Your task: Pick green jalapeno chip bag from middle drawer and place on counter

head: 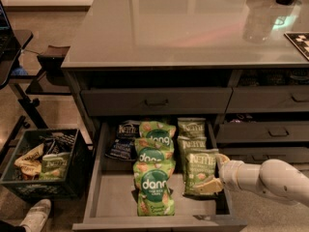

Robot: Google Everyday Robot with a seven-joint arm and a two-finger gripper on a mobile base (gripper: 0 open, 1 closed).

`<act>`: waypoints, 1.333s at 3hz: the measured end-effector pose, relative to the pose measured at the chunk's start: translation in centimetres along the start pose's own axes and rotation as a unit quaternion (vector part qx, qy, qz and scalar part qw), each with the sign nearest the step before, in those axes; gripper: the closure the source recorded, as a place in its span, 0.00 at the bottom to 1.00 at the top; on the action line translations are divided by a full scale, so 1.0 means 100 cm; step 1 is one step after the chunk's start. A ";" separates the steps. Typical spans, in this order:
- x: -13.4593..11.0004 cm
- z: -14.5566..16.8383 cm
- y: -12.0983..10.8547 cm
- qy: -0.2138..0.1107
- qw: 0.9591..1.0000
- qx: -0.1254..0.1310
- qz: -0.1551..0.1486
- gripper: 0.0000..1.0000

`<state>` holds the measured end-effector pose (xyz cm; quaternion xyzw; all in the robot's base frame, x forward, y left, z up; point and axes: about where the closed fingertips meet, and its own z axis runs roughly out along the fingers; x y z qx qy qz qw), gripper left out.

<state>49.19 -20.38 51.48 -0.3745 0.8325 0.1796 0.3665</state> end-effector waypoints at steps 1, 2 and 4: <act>0.006 0.009 -0.004 -0.005 1.000 0.009 0.003 0.15; 0.007 0.016 -0.012 -0.007 1.000 0.022 -0.003 0.13; 0.004 0.038 -0.026 0.003 0.999 0.043 -0.030 0.12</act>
Offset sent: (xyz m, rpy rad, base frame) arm 0.0242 -0.0067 -0.0202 -0.0316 -0.0629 -0.0445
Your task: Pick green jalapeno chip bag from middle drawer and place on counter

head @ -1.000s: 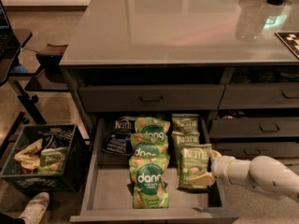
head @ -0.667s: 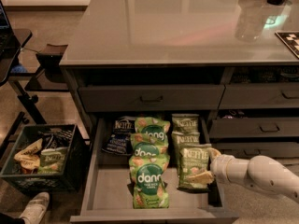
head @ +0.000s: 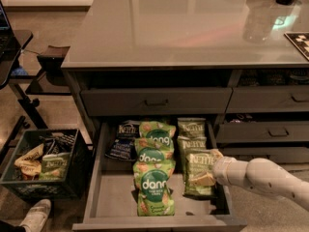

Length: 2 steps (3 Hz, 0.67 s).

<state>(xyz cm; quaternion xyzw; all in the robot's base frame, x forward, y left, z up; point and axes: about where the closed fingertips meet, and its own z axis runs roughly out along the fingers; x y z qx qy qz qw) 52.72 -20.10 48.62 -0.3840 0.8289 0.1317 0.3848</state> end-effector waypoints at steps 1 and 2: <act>-0.001 0.011 -0.005 0.006 1.000 0.010 -0.015 0.12; -0.001 0.012 -0.005 0.006 1.000 0.011 -0.016 0.12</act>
Offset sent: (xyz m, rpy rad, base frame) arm 0.0143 0.0005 -0.0074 -0.0506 -0.0287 -0.0013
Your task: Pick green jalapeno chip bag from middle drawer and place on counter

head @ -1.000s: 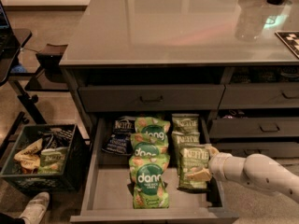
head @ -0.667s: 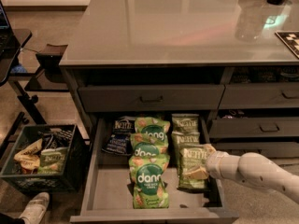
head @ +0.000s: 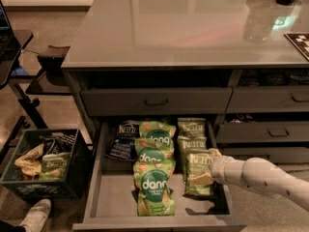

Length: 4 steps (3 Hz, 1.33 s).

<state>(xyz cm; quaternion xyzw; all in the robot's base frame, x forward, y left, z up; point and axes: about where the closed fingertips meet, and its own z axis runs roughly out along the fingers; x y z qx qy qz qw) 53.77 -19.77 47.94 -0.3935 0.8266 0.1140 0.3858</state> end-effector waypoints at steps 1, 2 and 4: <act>0.008 0.014 -0.009 0.008 1.000 0.018 -0.005 0.15; 0.018 0.030 -0.020 0.016 0.999 0.035 -0.011 0.15; 0.028 0.049 -0.034 0.024 0.999 0.045 -0.013 0.41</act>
Offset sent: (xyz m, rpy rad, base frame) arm 0.0407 -0.0181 -0.0499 -0.1003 -0.0485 -0.0658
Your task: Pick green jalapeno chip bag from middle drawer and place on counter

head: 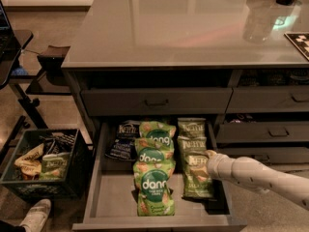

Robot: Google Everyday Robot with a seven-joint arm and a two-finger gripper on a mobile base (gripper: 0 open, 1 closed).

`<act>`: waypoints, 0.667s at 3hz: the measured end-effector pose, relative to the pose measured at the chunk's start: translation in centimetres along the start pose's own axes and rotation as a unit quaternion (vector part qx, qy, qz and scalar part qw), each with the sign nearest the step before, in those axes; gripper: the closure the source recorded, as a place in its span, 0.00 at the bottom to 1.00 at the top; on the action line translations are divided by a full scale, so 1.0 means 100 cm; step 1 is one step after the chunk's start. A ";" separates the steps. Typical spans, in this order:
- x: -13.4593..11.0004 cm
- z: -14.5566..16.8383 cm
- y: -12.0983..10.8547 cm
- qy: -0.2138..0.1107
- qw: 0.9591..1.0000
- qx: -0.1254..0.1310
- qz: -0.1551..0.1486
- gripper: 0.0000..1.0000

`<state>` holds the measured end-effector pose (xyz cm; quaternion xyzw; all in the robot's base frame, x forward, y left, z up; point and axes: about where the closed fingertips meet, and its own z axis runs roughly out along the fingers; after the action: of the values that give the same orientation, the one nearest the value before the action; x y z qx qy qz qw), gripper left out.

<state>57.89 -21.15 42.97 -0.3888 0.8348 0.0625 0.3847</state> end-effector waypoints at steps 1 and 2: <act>0.000 0.000 0.000 0.000 1.000 0.000 0.000 0.64; -0.002 -0.002 -0.002 -0.010 1.000 0.005 0.006 0.87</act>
Offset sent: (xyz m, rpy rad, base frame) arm 0.0023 -0.0071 0.0101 0.0361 -0.0365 -0.0341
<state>57.99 -21.29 43.33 -0.3808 0.8338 0.0643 0.3944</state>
